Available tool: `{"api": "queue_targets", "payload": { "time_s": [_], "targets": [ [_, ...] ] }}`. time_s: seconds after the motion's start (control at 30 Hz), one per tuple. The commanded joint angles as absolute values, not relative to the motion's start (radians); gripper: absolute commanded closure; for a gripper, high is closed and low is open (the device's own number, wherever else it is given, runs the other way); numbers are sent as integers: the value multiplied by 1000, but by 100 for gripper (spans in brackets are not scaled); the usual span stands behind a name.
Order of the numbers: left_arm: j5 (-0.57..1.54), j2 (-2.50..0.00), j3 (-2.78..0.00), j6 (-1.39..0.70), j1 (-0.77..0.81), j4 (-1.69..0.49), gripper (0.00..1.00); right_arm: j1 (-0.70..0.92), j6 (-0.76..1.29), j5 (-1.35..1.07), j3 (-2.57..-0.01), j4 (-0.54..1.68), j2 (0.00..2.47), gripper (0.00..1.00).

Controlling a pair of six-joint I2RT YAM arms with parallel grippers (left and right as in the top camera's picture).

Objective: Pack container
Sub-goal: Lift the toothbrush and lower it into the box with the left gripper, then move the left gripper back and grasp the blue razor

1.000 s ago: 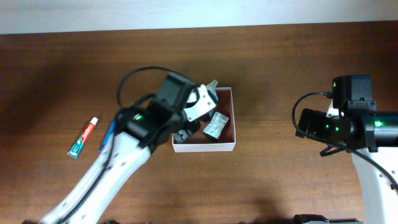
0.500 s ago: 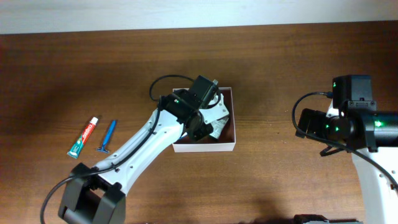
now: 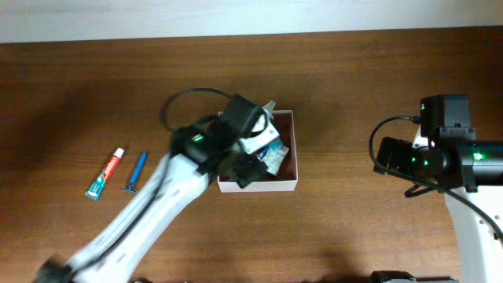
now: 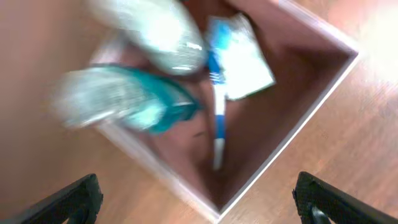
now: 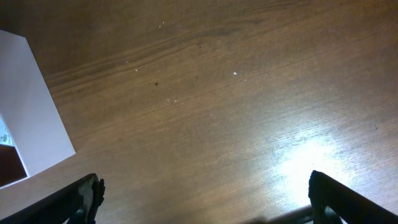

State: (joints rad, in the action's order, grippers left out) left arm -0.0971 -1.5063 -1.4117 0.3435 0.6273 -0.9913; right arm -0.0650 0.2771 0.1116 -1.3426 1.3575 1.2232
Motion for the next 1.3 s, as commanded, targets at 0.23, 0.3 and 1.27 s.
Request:
{"api": "queue_targets", "payload": {
  "time_s": [0.23, 0.3, 1.27],
  "targets": [
    [-102, -1264, -1412, 206, 147, -1066, 0, -73, 266, 118, -1345, 1353, 1226, 2],
    [-38, -1317, -1366, 206, 14, -1048, 0, -73, 266, 117, -1345, 1351, 1226, 2],
    [67, -1995, -1271, 205, -161, -894, 0, -73, 262, 118, -1345, 1347, 1226, 2]
  ]
}}
